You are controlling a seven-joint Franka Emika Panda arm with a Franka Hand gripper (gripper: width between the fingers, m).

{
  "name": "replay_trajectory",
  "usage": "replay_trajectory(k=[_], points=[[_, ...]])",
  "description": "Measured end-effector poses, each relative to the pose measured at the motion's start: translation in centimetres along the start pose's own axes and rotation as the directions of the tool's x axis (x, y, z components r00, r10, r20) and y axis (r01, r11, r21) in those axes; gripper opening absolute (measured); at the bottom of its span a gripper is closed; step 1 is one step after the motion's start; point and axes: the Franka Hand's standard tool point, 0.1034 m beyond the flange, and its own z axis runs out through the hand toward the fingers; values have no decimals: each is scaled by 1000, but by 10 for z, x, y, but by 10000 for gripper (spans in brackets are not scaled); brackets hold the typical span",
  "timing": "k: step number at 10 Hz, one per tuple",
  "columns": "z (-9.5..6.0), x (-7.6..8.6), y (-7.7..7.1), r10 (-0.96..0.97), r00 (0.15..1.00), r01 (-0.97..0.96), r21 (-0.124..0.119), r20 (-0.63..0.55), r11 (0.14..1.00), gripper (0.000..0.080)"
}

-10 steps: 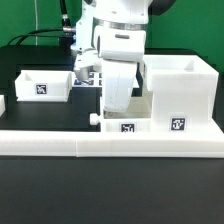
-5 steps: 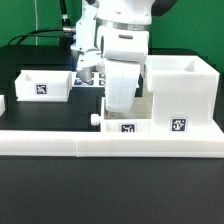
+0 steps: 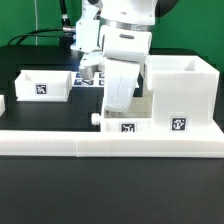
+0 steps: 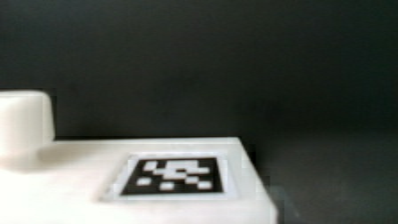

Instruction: Assemble drawer

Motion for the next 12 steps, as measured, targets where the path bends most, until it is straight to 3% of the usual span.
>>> replay_trajectory(k=[4,6,8,9,11,12], points=[[-2,-4,3,-59,997,60,-16,54,998,44],[1,-10,0,-24,999,24,-10,41,1000,44],[1,-9,0,-24,999,25,-10,41,1000,44],[0,-2,2,-41,998,41,-25,39,999,44],[0,-3,2,-36,998,38,-35,59,999,44],[0,-5,3,-47,996,49,-31,71,998,44]])
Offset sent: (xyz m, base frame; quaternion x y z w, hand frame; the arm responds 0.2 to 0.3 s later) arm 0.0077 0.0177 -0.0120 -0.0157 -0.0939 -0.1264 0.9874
